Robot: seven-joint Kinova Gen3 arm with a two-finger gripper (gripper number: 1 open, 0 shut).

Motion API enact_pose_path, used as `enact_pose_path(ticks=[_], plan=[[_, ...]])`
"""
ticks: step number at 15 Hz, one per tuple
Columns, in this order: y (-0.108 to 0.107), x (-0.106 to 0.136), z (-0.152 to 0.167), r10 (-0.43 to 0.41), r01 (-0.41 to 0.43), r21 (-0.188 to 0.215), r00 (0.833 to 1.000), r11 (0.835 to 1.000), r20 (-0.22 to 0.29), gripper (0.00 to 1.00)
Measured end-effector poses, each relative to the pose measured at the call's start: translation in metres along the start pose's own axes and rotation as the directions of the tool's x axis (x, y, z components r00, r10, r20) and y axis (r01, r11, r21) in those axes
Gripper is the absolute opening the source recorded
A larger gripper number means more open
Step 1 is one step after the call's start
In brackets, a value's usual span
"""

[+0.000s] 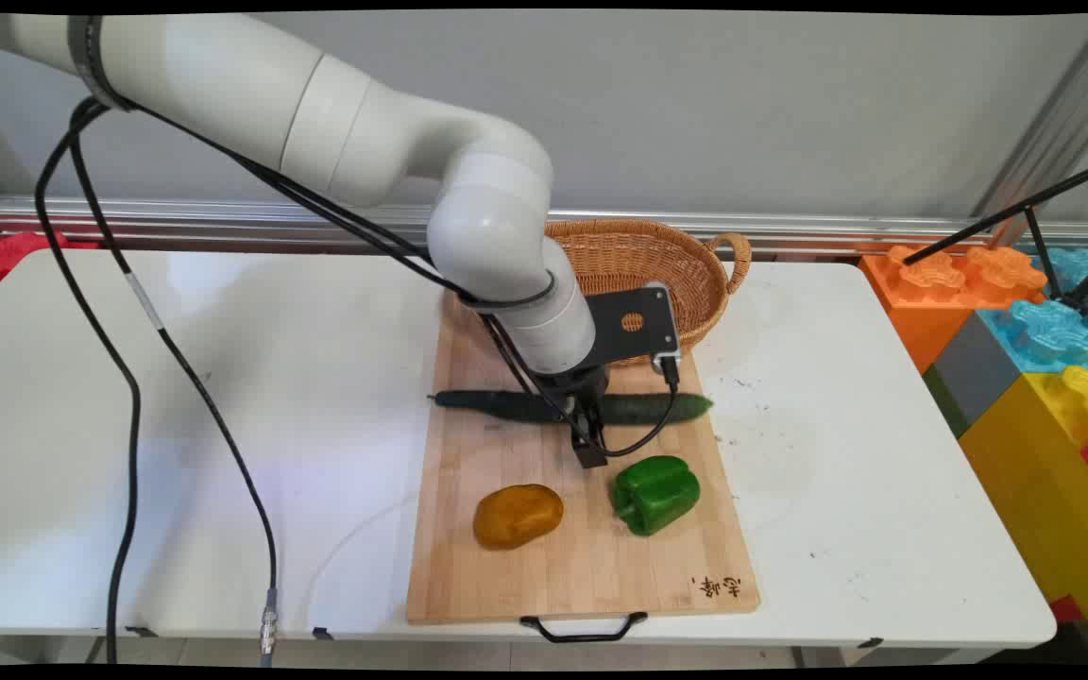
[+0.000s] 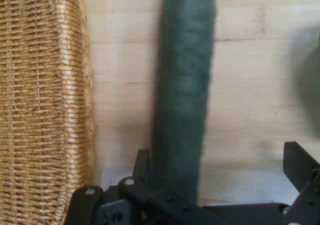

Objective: Pick up the potato from the cutting board

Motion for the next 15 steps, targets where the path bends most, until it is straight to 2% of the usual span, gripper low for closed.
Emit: enact_pose_path(ticks=[4,7,11,15], plan=[[-0.005,0.005,-0.014,-0.021,0.021,-0.018,1.0,1.0,-0.002,1.0],[-0.007,0.01,-0.038,-0.079,0.079,-0.045,0.997,0.996,0.005,1.0],[0.002,0.01,-0.079,-0.165,0.166,-0.112,0.986,0.98,0.02,1.0],[0.015,-0.005,-0.102,-0.213,0.217,-0.161,0.976,0.963,0.041,1.0]])
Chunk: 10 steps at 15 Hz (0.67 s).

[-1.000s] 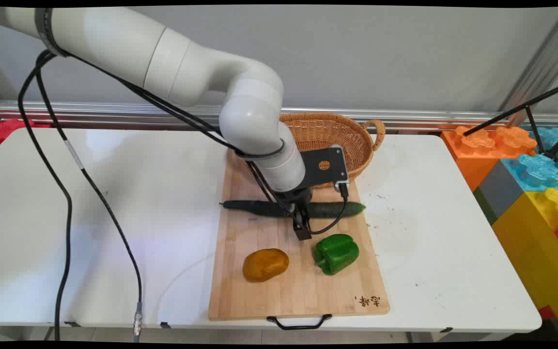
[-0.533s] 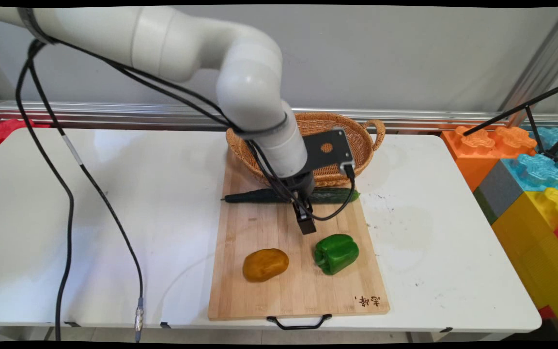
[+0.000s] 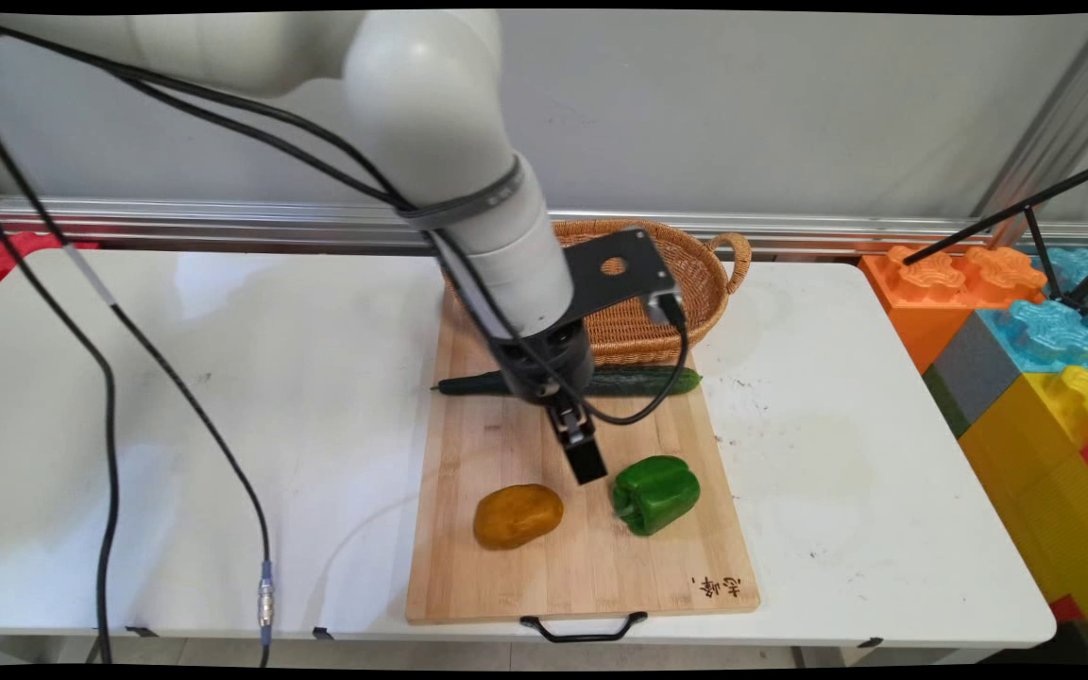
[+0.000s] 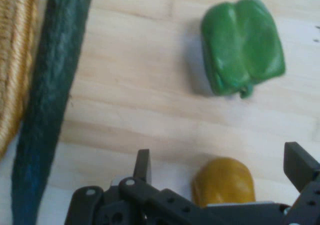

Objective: Pick up the potato from the cutting board

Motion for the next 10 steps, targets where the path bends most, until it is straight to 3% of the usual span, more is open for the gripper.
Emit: enact_pose_path(ticks=[3,10], plan=[[0.008,-0.022,-0.006,-0.025,0.025,-0.024,1.0,0.999,-0.004,1.0],[0.023,-0.083,0.01,-0.031,0.028,-0.032,0.997,0.999,-0.074,1.0]])
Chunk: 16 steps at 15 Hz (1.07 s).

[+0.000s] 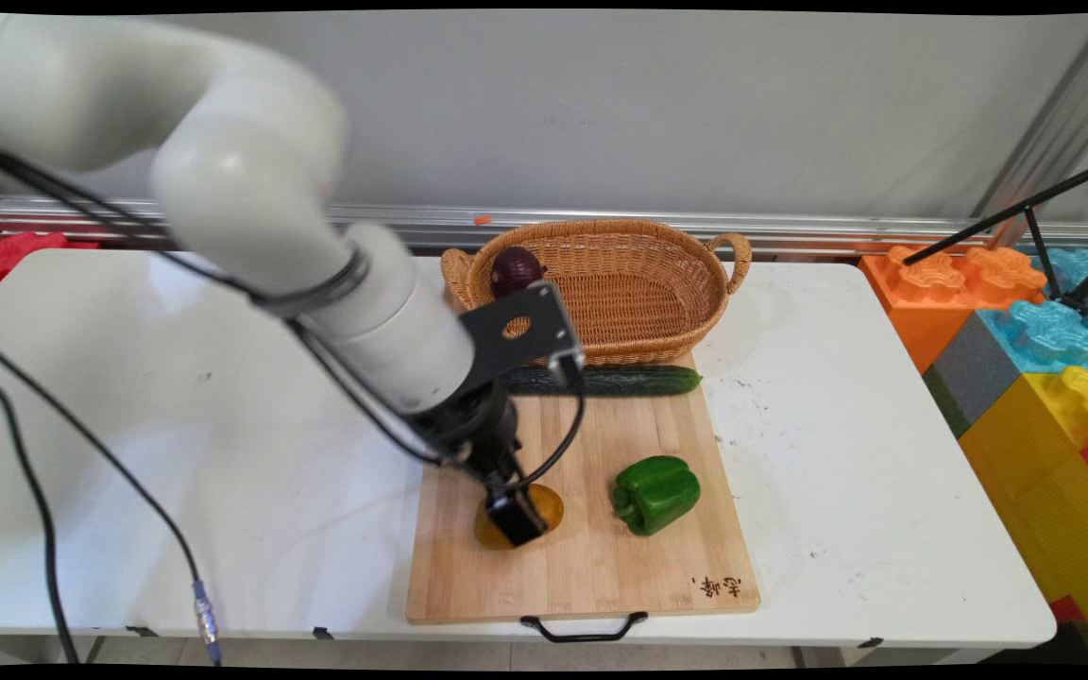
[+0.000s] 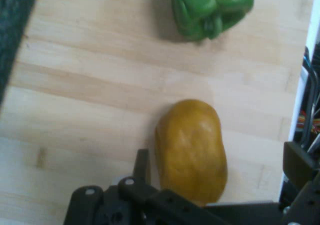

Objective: Pick up the potato from the cutting board

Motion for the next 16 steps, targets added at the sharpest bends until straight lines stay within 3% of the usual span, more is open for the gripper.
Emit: enact_pose_path(ticks=[3,8,16], plan=[[0.007,-0.027,0.013,0.011,-0.011,0.007,0.999,1.0,-0.03,1.0],[0.013,-0.051,0.038,0.033,-0.031,0.033,0.997,0.999,-0.063,1.0],[0.009,-0.061,0.069,0.056,-0.048,0.066,0.991,0.997,-0.125,1.0]])
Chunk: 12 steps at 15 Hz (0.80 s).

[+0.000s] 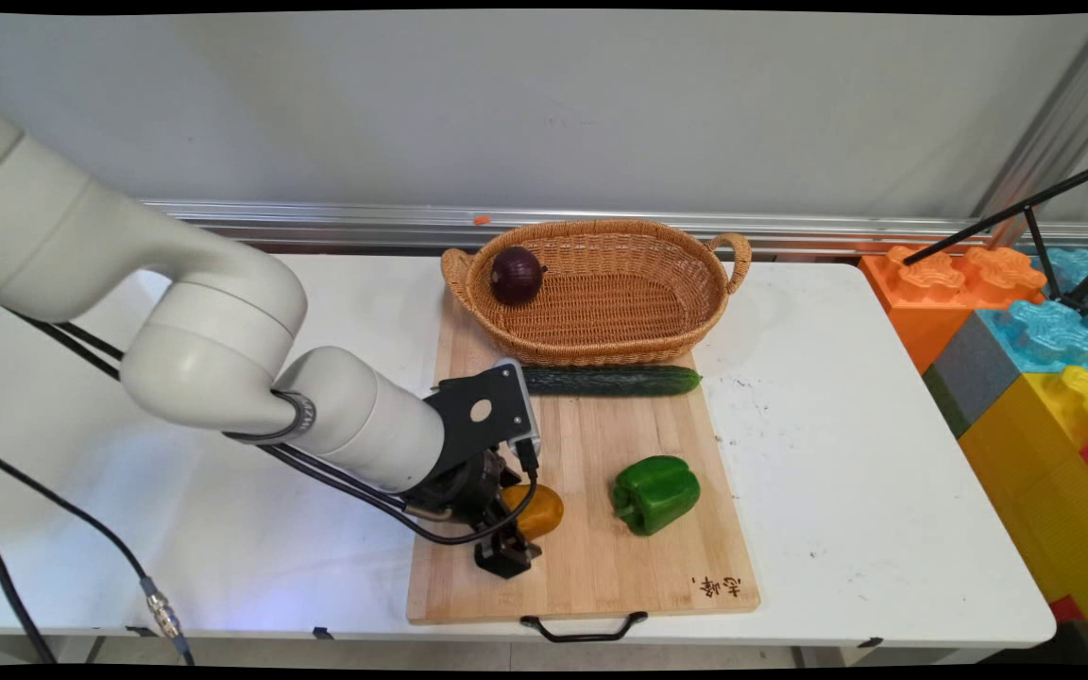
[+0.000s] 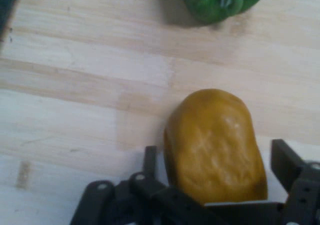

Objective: Pick up the potato from the cutting board, then place the picked object in the vegetable basket

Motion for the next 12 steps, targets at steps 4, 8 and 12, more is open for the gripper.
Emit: enact_pose_path(ticks=[4,8,12], plan=[[-0.006,-0.003,0.007,-0.015,0.015,0.031,1.0,0.999,0.014,0.0],[-0.019,-0.005,0.006,-0.037,0.025,0.101,0.992,0.995,0.118,0.0],[-0.026,0.014,-0.011,-0.035,0.024,0.096,0.992,0.995,0.117,0.0]])
